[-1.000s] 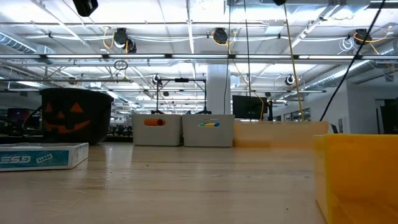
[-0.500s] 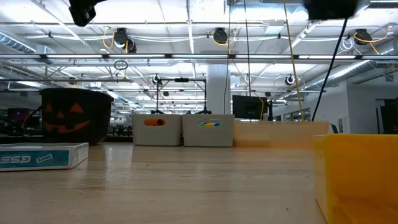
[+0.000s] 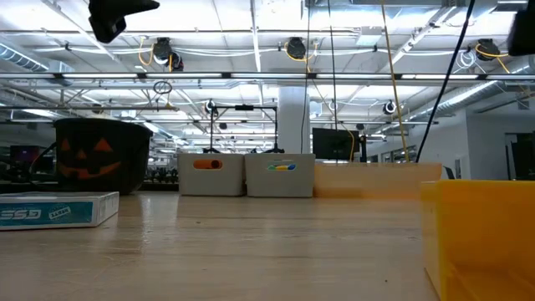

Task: Pick & Place Toys
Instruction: Put the dark blue gamepiece into the right gray bin

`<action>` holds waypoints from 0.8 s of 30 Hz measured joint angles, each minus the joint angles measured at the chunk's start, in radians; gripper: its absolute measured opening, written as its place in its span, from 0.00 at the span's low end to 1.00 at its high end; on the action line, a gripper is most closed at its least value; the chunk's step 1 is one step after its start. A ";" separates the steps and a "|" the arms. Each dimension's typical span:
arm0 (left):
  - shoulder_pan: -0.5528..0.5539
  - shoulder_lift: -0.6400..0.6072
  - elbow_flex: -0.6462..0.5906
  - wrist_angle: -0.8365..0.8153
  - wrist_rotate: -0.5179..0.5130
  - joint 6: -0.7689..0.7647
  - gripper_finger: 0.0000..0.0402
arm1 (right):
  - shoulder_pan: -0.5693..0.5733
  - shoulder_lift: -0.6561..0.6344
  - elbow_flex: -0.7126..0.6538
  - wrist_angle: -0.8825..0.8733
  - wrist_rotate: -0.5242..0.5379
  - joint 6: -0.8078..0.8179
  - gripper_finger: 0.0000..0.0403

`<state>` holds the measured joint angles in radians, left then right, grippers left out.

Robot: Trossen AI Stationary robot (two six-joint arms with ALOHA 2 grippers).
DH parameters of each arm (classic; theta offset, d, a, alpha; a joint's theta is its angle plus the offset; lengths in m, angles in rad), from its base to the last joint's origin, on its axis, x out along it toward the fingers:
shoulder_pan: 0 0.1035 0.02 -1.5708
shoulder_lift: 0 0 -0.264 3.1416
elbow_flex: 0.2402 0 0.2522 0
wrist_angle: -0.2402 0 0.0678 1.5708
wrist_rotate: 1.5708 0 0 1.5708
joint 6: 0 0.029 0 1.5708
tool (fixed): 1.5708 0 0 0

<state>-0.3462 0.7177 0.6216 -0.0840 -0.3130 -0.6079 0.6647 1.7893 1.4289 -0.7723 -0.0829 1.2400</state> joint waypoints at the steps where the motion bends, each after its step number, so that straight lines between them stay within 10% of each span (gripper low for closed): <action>1: 0.000 0.000 0.000 -0.004 0.000 0.000 0.70 | 0.005 0.004 -0.001 0.010 0.000 -0.003 0.68; 24: 0.000 0.002 0.000 -0.028 -0.003 0.005 0.70 | 0.090 0.021 -0.166 0.242 -0.058 0.252 0.68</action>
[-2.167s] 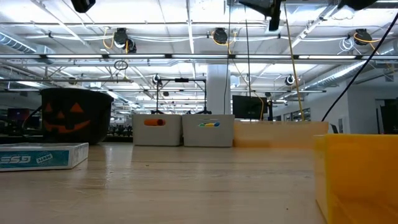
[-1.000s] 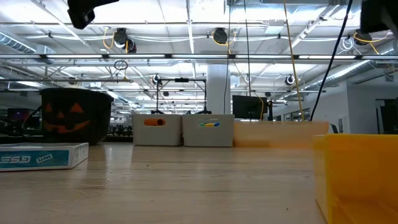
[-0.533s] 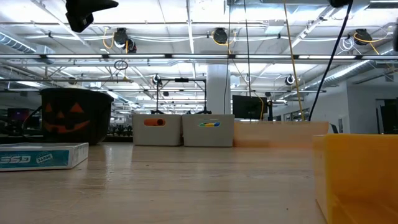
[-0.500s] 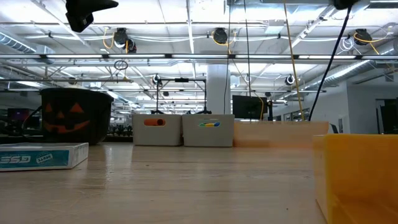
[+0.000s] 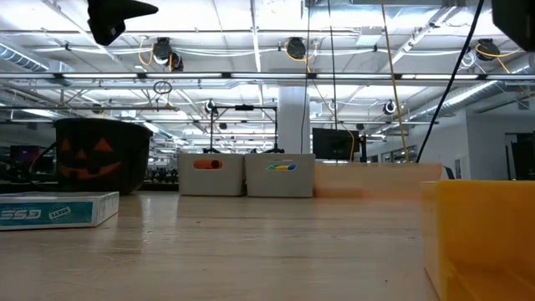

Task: Pick & Place Toys
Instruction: Put the dark blue gamepiece into the right gray bin

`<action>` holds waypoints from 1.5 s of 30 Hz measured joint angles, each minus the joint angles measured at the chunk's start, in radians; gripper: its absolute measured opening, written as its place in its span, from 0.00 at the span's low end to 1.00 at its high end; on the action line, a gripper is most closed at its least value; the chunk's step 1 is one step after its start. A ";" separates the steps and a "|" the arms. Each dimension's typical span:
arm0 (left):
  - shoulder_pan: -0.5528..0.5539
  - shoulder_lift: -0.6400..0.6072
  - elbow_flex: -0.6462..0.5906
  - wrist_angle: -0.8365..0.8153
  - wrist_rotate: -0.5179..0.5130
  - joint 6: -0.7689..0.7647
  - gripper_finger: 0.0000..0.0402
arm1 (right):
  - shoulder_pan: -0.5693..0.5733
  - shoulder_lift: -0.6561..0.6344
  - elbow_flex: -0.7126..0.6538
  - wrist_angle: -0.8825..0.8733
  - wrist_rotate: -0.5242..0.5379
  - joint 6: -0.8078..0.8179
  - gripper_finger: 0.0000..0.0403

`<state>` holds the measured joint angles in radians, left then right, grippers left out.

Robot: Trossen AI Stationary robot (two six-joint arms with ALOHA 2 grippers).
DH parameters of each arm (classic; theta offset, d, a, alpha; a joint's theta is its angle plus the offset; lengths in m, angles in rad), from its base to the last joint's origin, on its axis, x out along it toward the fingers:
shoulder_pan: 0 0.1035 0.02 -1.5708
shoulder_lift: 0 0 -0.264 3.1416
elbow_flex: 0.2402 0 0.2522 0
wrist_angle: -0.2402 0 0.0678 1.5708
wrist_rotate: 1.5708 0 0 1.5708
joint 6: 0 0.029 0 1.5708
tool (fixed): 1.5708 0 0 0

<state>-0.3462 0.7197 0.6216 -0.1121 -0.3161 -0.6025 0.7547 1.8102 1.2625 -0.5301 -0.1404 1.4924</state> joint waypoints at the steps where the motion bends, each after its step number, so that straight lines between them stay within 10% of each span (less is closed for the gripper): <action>1: 0.000 0.000 0.000 -0.009 0.000 -0.002 0.70 | 0.000 0.009 0.000 0.001 -0.017 -0.008 0.68; 24: 0.040 0.000 0.000 -0.023 0.001 -0.009 0.70 | -0.001 0.076 -0.002 -0.074 -0.070 0.003 0.68; 45: 0.045 0.000 0.000 -0.027 0.004 -0.008 0.70 | 0.000 0.076 -0.002 -0.109 -0.101 0.006 0.45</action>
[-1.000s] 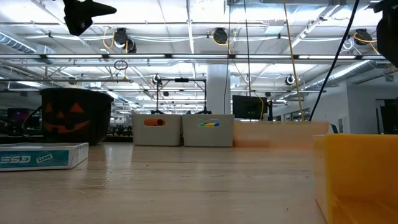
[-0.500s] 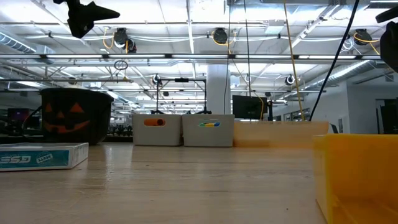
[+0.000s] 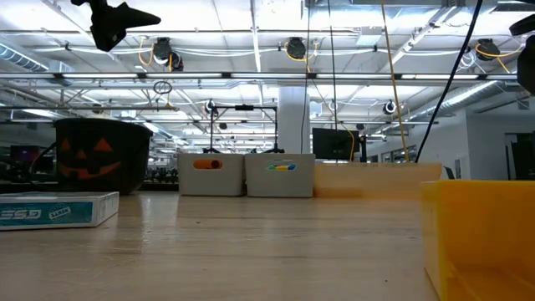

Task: Pick & Place Toys
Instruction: Put the dark blue gamepiece into the right gray bin

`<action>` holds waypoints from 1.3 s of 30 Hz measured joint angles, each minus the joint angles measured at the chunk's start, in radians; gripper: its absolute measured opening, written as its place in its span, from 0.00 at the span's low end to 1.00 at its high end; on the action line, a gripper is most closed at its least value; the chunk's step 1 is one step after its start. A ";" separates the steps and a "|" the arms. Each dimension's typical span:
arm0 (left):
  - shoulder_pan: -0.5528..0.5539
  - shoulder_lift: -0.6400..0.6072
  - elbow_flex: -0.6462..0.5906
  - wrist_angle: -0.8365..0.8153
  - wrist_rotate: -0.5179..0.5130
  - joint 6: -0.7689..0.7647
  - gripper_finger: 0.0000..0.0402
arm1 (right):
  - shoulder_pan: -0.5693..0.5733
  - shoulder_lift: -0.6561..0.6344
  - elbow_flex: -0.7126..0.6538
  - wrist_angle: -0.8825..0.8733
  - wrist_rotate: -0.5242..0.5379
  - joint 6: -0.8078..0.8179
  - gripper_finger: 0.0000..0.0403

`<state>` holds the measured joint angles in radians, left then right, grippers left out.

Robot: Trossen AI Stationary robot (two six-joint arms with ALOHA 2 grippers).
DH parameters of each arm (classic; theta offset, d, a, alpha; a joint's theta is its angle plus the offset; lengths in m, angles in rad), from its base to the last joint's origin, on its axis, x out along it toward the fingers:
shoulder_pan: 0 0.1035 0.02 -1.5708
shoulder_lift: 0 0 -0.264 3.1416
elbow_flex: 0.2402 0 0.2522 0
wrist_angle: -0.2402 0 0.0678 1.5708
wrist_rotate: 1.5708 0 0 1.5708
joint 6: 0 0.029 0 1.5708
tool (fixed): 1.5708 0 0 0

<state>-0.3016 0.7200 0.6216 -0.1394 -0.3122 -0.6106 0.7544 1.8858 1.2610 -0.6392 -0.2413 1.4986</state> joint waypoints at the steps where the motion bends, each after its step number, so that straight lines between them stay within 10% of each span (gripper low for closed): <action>1: 0.000 0.000 0.000 0.000 0.000 0.000 0.70 | 0.000 0.000 0.000 0.003 0.000 0.000 0.44; 39: 0.000 0.000 0.000 0.001 0.000 0.001 0.70 | -0.031 -0.006 0.001 -0.001 -0.025 0.060 0.32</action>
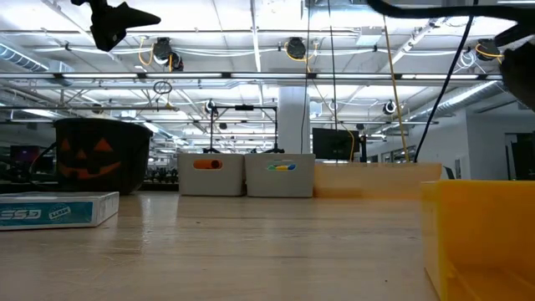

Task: Pick & Place Toys
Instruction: Put the dark blue gamepiece into the right gray bin

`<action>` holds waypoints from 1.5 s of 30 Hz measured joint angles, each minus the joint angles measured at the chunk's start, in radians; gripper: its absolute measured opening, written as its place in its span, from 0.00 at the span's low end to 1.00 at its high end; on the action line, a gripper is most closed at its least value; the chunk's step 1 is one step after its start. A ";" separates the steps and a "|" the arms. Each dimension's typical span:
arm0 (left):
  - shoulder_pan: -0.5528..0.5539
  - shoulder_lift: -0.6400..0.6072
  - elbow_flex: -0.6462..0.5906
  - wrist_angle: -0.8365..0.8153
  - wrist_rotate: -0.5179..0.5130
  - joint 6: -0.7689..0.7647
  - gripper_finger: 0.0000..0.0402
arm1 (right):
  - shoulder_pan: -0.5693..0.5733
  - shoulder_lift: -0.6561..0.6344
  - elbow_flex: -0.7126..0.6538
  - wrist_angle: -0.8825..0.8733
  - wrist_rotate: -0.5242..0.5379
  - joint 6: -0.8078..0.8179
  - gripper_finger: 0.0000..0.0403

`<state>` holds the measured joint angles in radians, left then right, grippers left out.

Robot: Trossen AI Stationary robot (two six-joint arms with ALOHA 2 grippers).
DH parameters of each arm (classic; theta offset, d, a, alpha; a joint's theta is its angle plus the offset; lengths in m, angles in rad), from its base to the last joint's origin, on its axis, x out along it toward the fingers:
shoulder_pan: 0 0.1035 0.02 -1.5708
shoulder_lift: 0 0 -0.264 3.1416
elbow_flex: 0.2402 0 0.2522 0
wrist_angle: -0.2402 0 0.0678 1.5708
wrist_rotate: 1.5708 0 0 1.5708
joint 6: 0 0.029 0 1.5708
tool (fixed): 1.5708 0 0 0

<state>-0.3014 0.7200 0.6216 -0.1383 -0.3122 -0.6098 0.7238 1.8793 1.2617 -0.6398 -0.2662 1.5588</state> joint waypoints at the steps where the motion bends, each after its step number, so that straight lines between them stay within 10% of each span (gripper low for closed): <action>1: 0.000 0.000 0.000 0.000 0.000 0.000 0.70 | -0.006 -0.005 0.000 -0.002 0.006 -0.007 0.33; 18: 0.000 0.000 0.000 0.034 0.008 -0.024 0.70 | -0.205 -0.287 0.000 -0.024 0.457 -0.265 0.33; 27: 0.052 0.004 0.001 0.152 0.109 0.000 0.70 | -0.377 -0.461 0.000 0.279 0.731 -0.643 0.33; 37: 0.206 0.146 0.002 0.387 0.174 0.081 0.70 | -0.563 -0.474 0.000 0.748 0.732 -0.890 0.33; 45: 0.316 0.317 0.121 0.469 0.292 0.089 0.70 | -0.657 -0.470 0.000 0.929 0.510 -0.978 0.33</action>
<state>0.0143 1.0367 0.7431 0.3304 -0.0202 -0.5210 0.0666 1.4094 1.2613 0.2894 0.2440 0.5810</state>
